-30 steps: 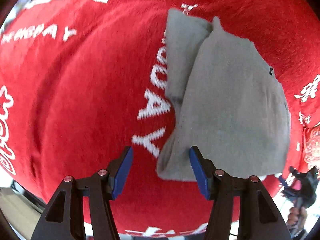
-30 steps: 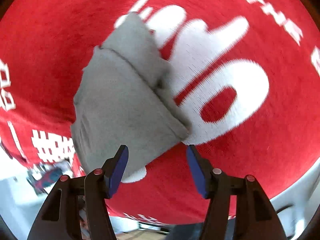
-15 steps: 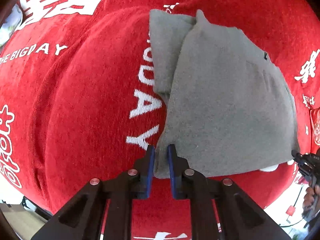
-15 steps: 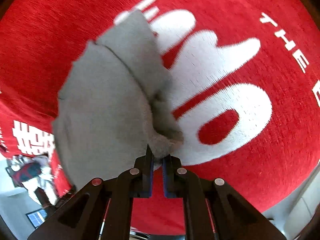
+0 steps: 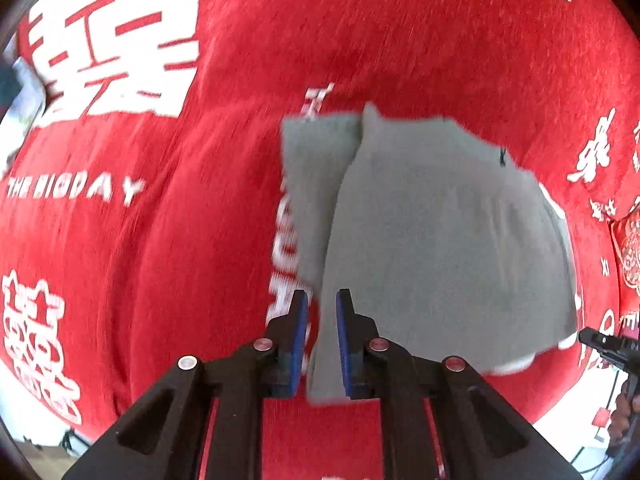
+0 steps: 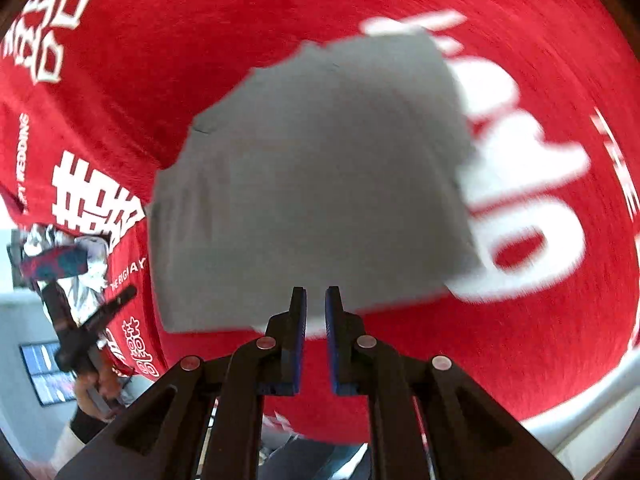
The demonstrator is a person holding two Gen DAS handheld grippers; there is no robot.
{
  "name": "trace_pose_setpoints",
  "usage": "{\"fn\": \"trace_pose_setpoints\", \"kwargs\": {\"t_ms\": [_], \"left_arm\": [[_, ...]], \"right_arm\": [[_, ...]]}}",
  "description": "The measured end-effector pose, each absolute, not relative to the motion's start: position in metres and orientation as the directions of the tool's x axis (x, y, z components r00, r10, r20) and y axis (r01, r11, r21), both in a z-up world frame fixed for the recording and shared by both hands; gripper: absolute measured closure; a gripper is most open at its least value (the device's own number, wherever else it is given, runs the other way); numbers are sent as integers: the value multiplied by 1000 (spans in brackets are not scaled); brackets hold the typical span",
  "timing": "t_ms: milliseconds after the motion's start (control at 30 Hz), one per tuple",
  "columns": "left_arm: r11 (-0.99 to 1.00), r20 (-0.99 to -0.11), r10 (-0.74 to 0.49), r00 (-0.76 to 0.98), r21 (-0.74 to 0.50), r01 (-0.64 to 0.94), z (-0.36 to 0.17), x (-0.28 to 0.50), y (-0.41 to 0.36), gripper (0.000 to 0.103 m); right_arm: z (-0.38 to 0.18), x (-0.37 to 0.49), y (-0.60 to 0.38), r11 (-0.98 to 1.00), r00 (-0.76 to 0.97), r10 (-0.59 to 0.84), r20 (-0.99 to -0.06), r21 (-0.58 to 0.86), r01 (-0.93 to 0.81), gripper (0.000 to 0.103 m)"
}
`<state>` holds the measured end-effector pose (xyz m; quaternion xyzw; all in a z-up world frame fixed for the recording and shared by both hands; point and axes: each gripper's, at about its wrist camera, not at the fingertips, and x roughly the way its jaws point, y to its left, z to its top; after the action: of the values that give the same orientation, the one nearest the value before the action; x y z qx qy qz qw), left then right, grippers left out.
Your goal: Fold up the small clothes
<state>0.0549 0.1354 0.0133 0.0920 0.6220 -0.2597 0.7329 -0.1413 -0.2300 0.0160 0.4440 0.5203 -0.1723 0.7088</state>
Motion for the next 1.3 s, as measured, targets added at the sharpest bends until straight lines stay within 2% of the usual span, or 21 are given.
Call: {"fn": "trace_pose_setpoints", "kwargs": {"t_ms": [167,367,433,533,1300], "left_arm": [[844,-948,-296,117,-202,497,0,93,91,87],[860,-971,-219,96,-145,489,-40,112,68,87],[866,-972,-224,65,-168,471,-51,117,70,87],[861,-969,-243,52,-191,471,-50,121,74,87],[877,-987,-153,54,-110,468,-13,74,102,87]], "right_arm": [[-3,-92,-244,555,397,202,-895,439,707,93],[-28,-67,-257,545,357,203,-912,409,732,93],[-34,-68,-261,526,353,210,-912,410,745,93],[-36,-73,-264,512,352,205,-913,407,757,93],[-7,-88,-237,509,342,221,-913,407,759,92]]}}
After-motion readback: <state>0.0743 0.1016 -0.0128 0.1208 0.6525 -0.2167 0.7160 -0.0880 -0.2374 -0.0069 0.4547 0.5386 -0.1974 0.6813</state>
